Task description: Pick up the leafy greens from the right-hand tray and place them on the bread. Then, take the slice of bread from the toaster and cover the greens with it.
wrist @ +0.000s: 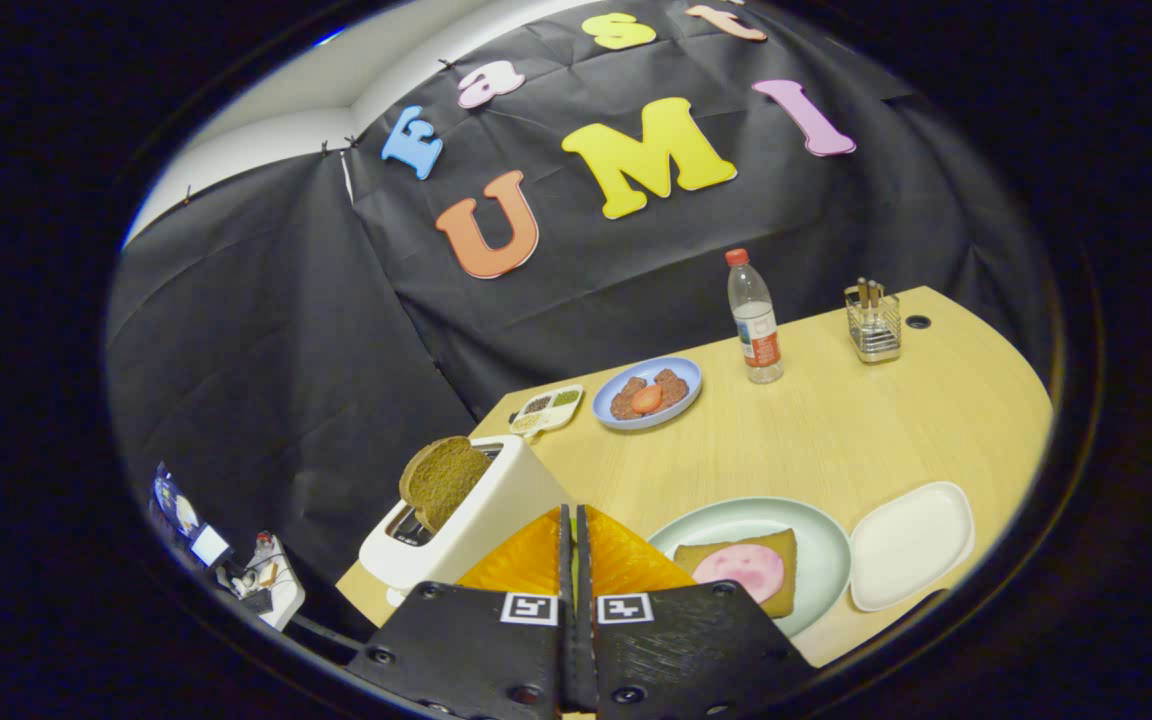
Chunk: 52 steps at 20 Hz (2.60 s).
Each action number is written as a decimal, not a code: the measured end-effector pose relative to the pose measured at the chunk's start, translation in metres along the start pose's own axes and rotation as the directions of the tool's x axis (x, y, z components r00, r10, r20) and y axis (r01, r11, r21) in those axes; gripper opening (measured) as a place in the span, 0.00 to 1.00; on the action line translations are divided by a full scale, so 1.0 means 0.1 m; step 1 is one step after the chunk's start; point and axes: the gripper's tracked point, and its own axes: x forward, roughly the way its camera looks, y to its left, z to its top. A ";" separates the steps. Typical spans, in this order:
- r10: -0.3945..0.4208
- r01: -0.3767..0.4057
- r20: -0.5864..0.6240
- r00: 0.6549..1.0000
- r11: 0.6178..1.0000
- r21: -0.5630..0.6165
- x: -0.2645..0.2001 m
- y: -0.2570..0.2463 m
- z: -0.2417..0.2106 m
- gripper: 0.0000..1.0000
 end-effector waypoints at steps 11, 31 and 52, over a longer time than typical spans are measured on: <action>-0.208 0.208 0.016 0.978 0.964 -0.163 -0.06 -0.81 -0.14 0.00; -0.321 0.442 0.384 0.866 0.850 -0.286 -0.85 -0.57 0.15 0.98; -0.268 0.360 0.338 0.902 0.900 -0.248 0.56 1.47 -0.09 0.96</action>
